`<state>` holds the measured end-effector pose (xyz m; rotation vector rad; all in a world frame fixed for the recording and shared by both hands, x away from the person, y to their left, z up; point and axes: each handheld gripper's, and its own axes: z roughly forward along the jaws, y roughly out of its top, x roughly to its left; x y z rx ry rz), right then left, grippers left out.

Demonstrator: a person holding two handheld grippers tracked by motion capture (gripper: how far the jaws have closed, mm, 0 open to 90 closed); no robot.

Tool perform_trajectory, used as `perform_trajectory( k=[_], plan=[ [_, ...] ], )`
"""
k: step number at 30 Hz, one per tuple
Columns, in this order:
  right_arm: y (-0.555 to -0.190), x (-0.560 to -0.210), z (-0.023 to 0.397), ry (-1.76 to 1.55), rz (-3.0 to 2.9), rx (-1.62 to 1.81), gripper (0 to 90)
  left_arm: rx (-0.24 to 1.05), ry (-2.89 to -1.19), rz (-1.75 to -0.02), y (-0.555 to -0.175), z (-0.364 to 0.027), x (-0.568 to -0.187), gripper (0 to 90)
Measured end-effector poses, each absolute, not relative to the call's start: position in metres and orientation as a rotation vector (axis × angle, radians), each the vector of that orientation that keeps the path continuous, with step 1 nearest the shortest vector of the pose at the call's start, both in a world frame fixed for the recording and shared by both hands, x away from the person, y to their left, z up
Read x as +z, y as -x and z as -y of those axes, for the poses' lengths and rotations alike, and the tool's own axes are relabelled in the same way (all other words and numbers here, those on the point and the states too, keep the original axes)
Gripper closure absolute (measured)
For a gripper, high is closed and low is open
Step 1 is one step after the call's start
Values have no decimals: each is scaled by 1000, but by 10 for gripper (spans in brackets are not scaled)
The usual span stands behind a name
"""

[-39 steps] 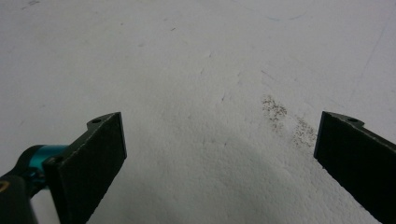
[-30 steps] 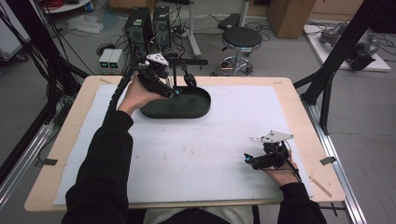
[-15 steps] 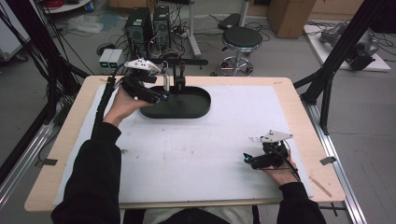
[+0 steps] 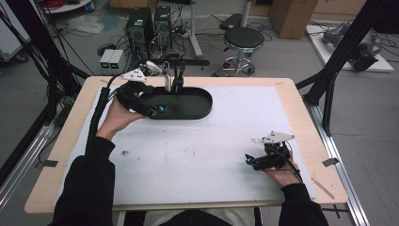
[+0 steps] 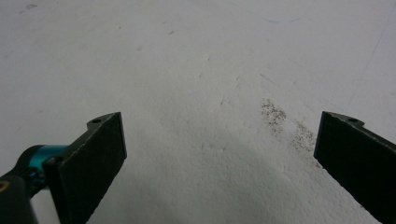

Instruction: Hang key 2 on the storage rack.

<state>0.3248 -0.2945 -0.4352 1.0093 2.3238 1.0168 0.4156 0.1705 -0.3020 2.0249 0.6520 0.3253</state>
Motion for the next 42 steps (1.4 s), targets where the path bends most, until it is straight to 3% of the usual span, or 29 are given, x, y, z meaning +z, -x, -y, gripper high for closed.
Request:
perform_trajectory(
  k=[16, 42],
  plan=[
    [-325, -435, 294, -1008, -2325, 1019, 16, 290, -2020, -780, -393, -211, -330, 17],
    [-325, -434, 293, -1007, -2321, 1028, 16, 461, -1803, -924, -338, -285, -367, 17]
  ],
)
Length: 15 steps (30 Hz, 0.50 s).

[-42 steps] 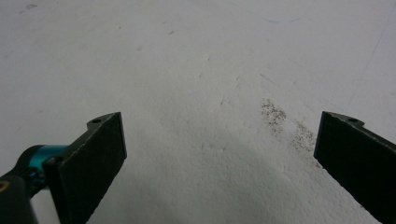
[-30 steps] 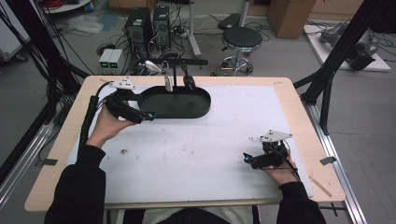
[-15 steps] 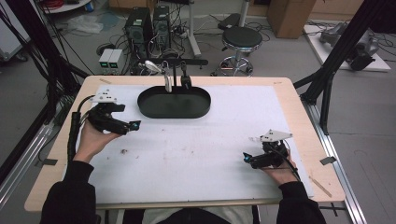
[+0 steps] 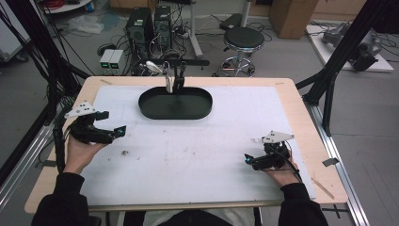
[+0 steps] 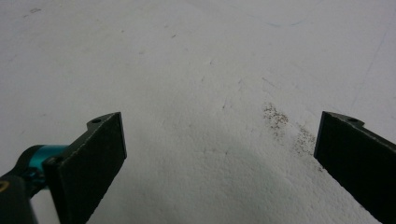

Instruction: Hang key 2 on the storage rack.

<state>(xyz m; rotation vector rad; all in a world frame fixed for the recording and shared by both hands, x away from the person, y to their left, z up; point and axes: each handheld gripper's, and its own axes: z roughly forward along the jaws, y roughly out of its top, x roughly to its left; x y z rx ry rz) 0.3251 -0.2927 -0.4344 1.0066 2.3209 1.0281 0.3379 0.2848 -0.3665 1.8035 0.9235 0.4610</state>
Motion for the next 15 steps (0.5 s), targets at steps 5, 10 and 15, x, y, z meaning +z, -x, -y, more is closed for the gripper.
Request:
perform_trajectory(
  k=[5, 10, 15],
  plan=[
    [-325, -434, 294, -1004, -2315, 1030, 15, 492, -1809, -937, -327, -290, -377, 17],
    [-322, -433, 294, -1021, -2307, 1040, 15, 505, -1800, -935, -318, -292, -386, 17],
    [-320, -432, 296, -1019, -2299, 1047, 15, 507, -1838, -932, -309, -292, -394, 17]
  ],
)
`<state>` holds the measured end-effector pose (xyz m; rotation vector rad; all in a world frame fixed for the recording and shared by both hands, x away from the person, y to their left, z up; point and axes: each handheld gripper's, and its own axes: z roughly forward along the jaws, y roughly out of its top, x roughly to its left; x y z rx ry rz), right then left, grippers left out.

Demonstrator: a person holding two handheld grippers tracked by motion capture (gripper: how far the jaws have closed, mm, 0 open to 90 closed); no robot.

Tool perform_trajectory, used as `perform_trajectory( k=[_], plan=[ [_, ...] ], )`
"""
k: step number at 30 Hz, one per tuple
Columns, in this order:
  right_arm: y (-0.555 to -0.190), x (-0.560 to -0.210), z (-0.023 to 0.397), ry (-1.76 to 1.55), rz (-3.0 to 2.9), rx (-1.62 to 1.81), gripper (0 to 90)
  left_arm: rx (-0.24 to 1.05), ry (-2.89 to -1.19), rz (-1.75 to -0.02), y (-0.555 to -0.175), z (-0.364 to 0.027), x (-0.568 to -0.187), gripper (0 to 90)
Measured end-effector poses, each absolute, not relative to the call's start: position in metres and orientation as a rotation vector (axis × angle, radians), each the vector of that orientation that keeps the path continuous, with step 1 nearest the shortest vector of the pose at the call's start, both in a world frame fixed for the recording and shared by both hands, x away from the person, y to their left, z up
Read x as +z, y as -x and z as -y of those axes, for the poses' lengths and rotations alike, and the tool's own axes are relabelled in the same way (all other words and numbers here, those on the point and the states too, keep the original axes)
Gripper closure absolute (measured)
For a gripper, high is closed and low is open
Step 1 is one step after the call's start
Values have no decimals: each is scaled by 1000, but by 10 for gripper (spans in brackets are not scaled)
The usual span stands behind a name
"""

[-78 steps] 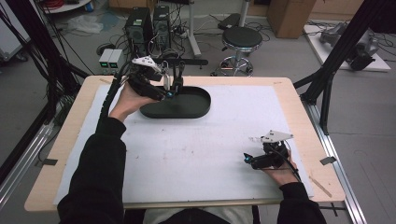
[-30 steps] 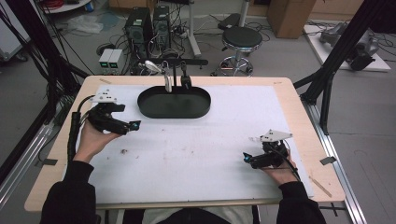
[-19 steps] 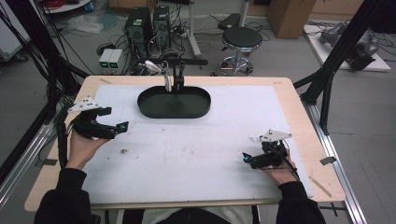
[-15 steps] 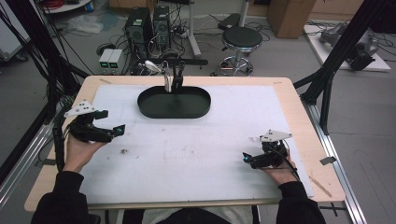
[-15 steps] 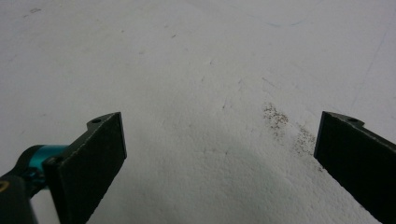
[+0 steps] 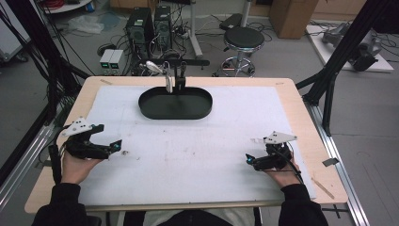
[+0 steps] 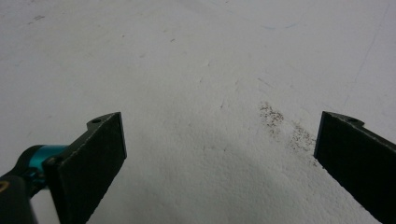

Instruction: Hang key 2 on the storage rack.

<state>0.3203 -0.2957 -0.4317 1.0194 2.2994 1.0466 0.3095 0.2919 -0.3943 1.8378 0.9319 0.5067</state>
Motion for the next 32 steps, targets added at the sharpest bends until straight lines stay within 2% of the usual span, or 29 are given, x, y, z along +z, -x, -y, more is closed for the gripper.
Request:
perform_trajectory(
  k=[19, 32],
  plan=[
    [-319, -432, 297, -1022, -2297, 1045, 15, 367, -1939, -938, -279, -303, -425, 17],
    [-321, -433, 296, -998, -2313, 1024, 15, 353, -2026, -934, -277, -293, -433, 17]
  ],
)
